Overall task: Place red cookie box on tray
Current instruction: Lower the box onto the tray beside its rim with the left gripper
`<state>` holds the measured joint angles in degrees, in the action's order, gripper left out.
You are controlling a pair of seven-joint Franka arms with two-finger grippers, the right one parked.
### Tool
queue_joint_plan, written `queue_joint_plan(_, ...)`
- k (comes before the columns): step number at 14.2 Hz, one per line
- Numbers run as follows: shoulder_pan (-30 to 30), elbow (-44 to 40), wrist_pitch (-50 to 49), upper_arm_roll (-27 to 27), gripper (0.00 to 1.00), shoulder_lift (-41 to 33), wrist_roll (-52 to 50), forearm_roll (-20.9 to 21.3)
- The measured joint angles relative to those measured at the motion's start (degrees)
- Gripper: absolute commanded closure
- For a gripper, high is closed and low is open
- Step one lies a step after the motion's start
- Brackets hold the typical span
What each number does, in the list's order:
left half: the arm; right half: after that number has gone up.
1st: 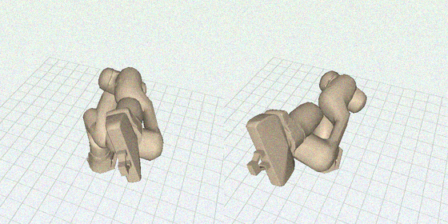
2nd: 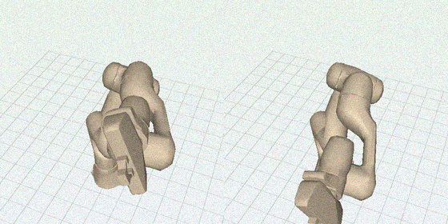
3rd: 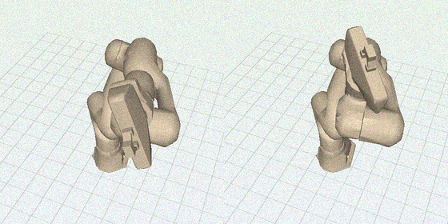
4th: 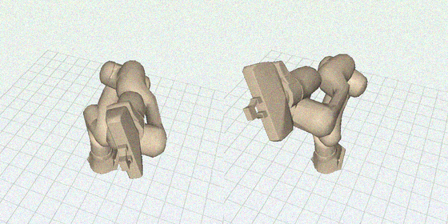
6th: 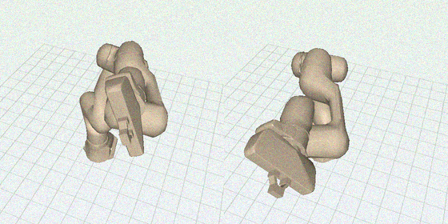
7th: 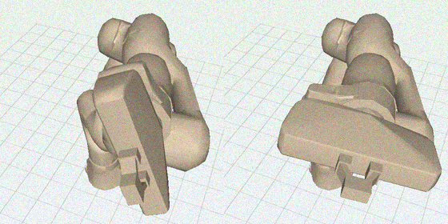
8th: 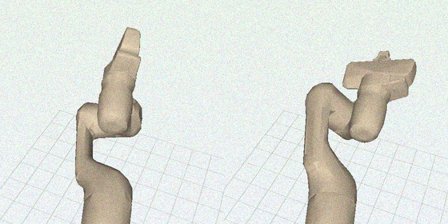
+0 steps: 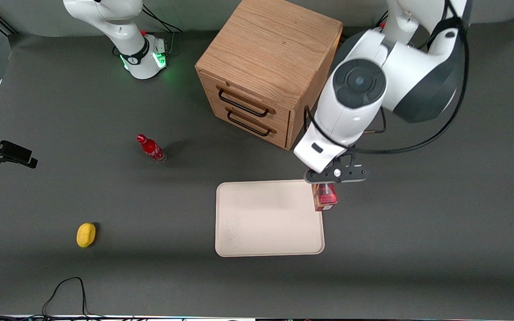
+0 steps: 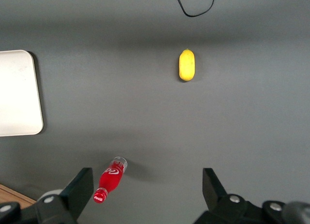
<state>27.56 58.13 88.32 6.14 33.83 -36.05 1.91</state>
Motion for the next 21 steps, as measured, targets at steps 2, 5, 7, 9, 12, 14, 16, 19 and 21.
queue_joint_plan(2, -0.1, 0.0, 3.1, -0.1, 1.0, 3.5, 0.8, 0.0)
queue_joint_plan(5, -0.3, 0.0, 8.5, -0.1, 1.0, 8.4, 2.6, 0.0)
queue_joint_plan(7, -0.3, 0.0, 11.8, -0.3, 1.0, 11.5, 3.0, 0.1)
queue_joint_plan(9, -0.5, 0.4, 15.9, -0.6, 1.0, 14.3, 3.1, 0.1)
queue_joint_plan(12, -1.5, 2.1, 20.3, -0.9, 1.0, 16.8, 3.9, 0.9)
queue_joint_plan(14, -1.8, 3.7, 22.7, -0.9, 1.0, 17.7, 4.4, 1.5)
queue_joint_plan(16, -1.8, 4.6, 24.0, -0.9, 1.0, 18.3, 4.4, 2.0)
queue_joint_plan(19, -1.8, 4.9, 24.1, -0.9, 0.57, 18.6, 4.5, 2.0)
queue_joint_plan(21, -1.8, 4.9, 24.2, -0.9, 0.19, 18.6, 4.5, 2.2)
